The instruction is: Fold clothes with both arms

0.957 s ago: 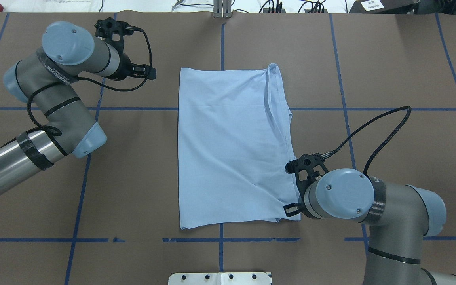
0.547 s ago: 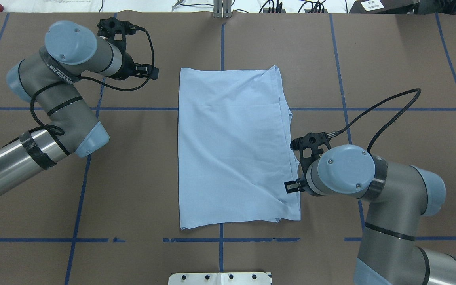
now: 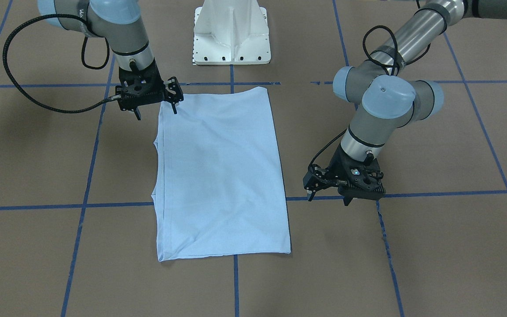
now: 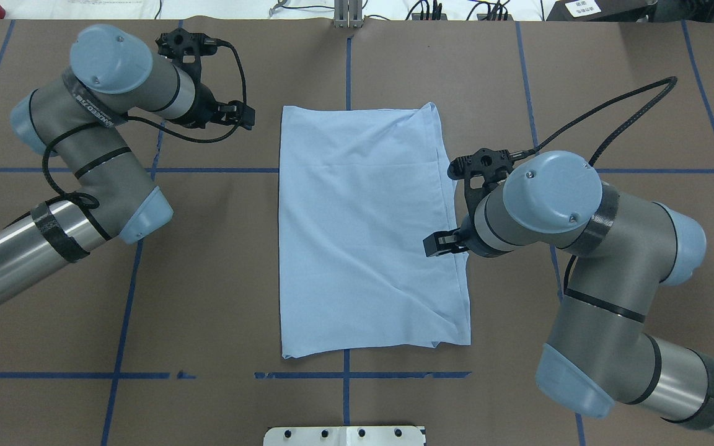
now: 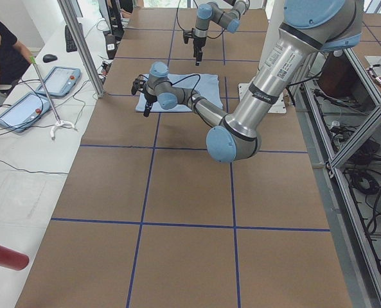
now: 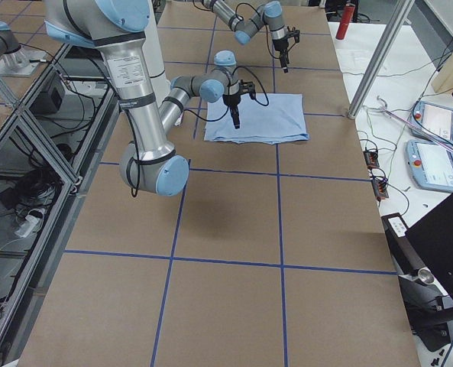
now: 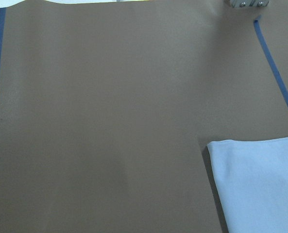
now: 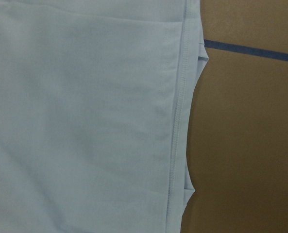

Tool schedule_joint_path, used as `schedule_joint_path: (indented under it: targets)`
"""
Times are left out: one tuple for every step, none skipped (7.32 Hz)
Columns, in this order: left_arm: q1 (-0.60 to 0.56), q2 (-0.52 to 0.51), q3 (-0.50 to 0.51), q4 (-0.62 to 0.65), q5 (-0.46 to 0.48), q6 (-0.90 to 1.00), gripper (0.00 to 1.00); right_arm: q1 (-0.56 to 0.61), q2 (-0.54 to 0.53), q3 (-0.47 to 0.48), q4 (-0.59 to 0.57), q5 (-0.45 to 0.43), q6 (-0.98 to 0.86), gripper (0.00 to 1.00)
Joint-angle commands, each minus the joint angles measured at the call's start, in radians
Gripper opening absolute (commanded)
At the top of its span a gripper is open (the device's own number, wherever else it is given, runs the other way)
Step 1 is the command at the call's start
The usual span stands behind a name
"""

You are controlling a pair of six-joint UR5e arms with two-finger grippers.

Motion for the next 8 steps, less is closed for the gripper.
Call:
schedule_joint_path:
  targets:
    - [0.031,0.061,-0.134,0.004,-0.091,-0.285,1.0,0.014,0.002,0.033,0.001,0.108,0.067,1.0]
    - [0.101,0.12,-0.235,0.018,-0.081,-0.449,1.0,0.014,0.004,0.037,0.001,0.111,0.122,1.0]
    - [0.167,0.154,-0.32,0.05,-0.059,-0.58,1.0,0.013,0.005,0.039,0.001,0.114,0.191,1.0]
    - [0.265,0.159,-0.386,0.134,0.008,-0.726,1.0,0.011,0.005,0.039,0.004,0.112,0.198,1.0]
    - [0.377,0.149,-0.438,0.256,0.114,-0.817,1.0,0.013,0.004,0.037,0.031,0.114,0.2,1.0]
    - [0.457,0.142,-0.448,0.323,0.18,-0.874,0.99,0.013,0.002,0.037,0.035,0.114,0.203,1.0]
    - [0.518,0.145,-0.428,0.339,0.225,-0.88,0.99,0.013,0.004,0.036,0.035,0.112,0.203,1.0]
    - [0.533,0.139,-0.401,0.339,0.242,-0.885,0.98,0.013,0.004,0.034,0.033,0.112,0.204,1.0]
